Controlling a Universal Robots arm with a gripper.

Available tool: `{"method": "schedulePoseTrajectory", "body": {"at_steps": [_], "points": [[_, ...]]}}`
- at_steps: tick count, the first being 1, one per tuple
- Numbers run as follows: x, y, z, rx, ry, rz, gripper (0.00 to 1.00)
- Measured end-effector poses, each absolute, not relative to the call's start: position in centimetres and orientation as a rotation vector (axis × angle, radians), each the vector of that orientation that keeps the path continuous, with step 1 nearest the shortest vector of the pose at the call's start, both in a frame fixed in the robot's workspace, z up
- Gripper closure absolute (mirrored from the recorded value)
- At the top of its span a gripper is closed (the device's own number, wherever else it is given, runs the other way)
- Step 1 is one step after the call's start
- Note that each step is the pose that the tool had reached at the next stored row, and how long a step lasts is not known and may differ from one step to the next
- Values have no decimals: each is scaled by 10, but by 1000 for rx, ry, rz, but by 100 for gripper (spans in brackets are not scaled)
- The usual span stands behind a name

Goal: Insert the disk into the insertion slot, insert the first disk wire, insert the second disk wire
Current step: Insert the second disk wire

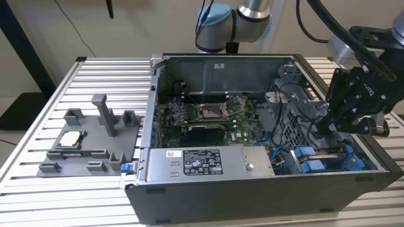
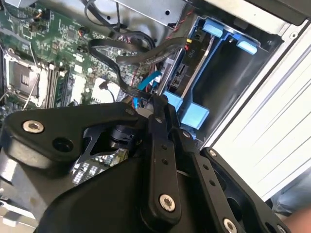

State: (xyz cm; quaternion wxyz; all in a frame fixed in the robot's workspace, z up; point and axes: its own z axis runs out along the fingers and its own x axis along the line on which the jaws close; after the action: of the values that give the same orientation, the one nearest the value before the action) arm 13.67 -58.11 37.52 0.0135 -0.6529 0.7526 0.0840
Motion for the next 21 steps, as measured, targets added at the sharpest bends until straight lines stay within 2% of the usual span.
{"method": "schedulePoseTrajectory", "body": {"at_steps": [6, 14, 21], "points": [[137, -581, 373, -2084, 2298, 257, 84], [133, -581, 371, -2073, 2259, 150, 84], [133, -581, 368, -2125, 2202, 109, 84]]}}
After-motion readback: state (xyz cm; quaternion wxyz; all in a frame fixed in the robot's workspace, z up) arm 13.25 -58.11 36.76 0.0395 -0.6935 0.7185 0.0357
